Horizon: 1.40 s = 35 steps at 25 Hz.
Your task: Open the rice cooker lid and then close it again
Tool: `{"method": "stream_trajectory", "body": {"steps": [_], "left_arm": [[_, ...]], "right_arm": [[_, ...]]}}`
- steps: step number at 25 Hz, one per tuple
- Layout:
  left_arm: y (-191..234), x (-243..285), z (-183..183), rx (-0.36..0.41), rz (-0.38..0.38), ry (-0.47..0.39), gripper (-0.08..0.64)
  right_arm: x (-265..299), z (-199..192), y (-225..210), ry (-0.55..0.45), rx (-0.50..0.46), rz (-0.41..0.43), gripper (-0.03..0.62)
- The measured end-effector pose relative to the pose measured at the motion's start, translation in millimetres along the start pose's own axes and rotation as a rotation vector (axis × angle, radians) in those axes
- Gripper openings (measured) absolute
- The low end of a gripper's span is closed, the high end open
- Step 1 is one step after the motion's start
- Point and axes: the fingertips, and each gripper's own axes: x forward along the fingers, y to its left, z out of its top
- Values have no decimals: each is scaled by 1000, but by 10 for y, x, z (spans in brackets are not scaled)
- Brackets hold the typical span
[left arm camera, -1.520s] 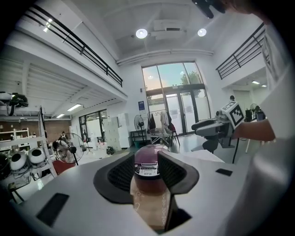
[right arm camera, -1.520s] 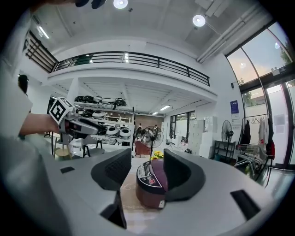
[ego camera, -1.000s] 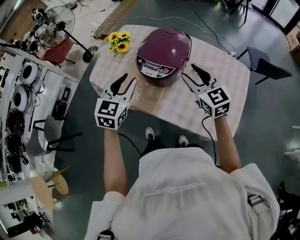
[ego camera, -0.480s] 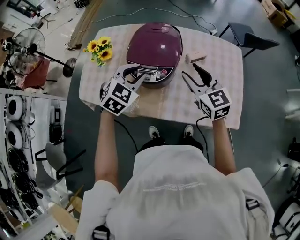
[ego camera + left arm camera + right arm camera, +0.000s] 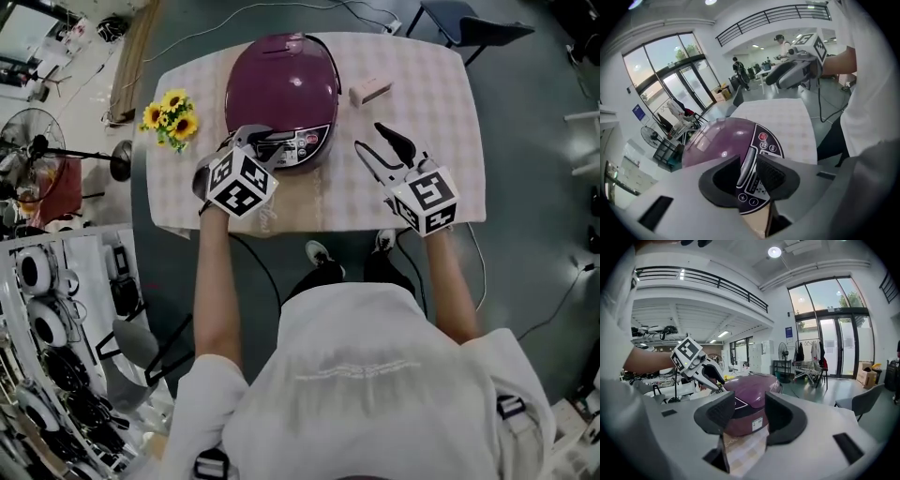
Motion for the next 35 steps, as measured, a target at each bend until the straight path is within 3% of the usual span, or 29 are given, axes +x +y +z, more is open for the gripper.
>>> {"method": "stream_trajectory", "body": {"steps": [10,23,35], "left_arm": [[-93,198,-68,37,-75,56,83],[-82,230,-80,-84,-29,51,69],[-72,232,-90,-117,47,79,69]], "right_arm": [[90,-121,6,34,18,4,213],[12,-235,-65,66,26,2,213],[-68,-249,-65,76,22,12,213]]}}
